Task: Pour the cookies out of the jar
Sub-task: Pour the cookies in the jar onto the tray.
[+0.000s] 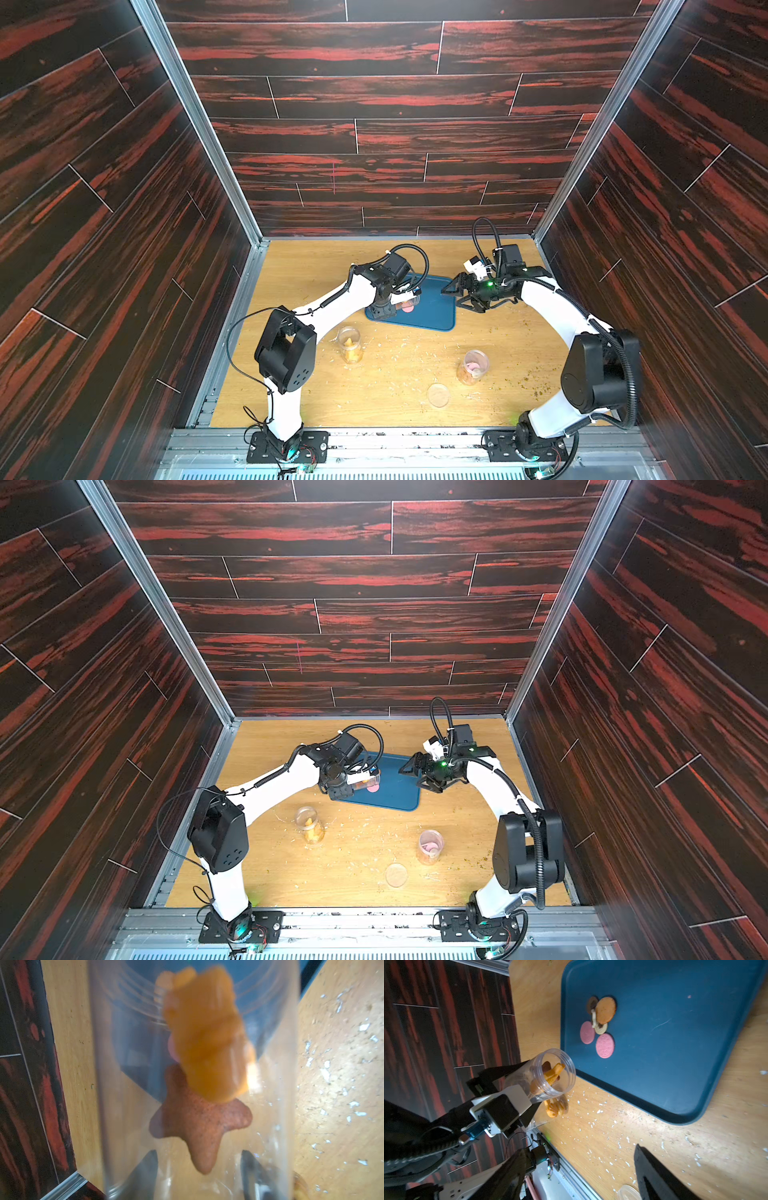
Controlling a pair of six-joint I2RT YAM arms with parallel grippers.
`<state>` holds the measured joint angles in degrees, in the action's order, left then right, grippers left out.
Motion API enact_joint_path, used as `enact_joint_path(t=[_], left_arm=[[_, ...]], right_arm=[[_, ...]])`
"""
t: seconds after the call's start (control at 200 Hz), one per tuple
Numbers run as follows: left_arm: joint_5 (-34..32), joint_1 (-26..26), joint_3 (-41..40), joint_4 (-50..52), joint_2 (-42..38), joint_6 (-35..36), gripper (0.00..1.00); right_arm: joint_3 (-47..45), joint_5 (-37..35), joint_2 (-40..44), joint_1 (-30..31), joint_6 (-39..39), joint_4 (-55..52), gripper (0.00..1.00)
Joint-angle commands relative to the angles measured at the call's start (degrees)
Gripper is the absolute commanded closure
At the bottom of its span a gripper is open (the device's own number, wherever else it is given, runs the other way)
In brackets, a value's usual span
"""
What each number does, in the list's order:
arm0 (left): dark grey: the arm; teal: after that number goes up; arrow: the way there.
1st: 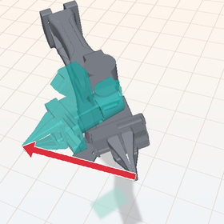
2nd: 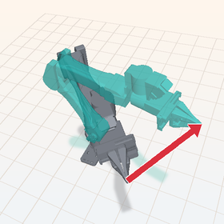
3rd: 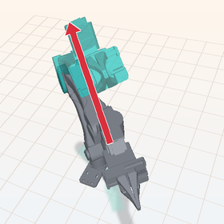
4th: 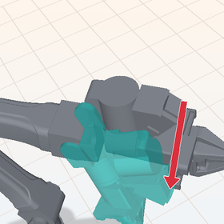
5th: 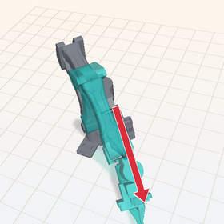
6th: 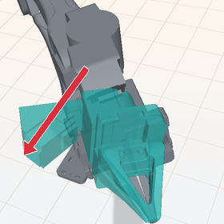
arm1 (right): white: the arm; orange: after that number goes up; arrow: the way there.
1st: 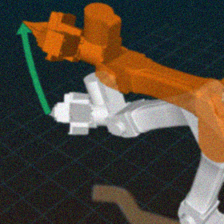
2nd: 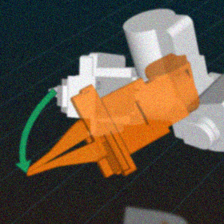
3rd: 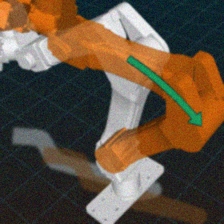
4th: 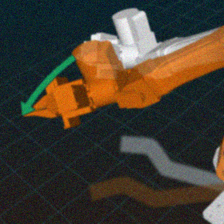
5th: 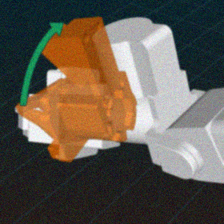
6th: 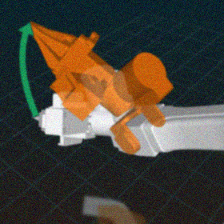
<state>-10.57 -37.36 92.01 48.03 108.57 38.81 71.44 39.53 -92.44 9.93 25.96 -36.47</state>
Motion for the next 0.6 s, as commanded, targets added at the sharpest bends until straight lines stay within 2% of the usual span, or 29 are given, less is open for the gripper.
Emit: enact_joint_path(t=[0.0,0.155,0.411,0.591], left_arm=[[1.78,0.57,3.07,1.40,-2.04,-2.86,1.00],[3.68,0.84,3.57,0.63,-1.62,-3.82,1.00],[5.31,1.78,3.04,0.00,-1.26,-4.04,1.00],[8.83,2.90,4.49,0.52,-1.44,-8.40,1.00]], right_arm=[[-0.79,4.19,1.68,-0.09,1.37,2.28,0.15],[-2.13,6.37,0.70,1.06,4.86,5.75,0.15],[-2.00,6.18,-0.80,1.93,5.54,5.97,0.15],[-2.80,7.46,-2.03,2.72,7.55,8.82,0.15]])
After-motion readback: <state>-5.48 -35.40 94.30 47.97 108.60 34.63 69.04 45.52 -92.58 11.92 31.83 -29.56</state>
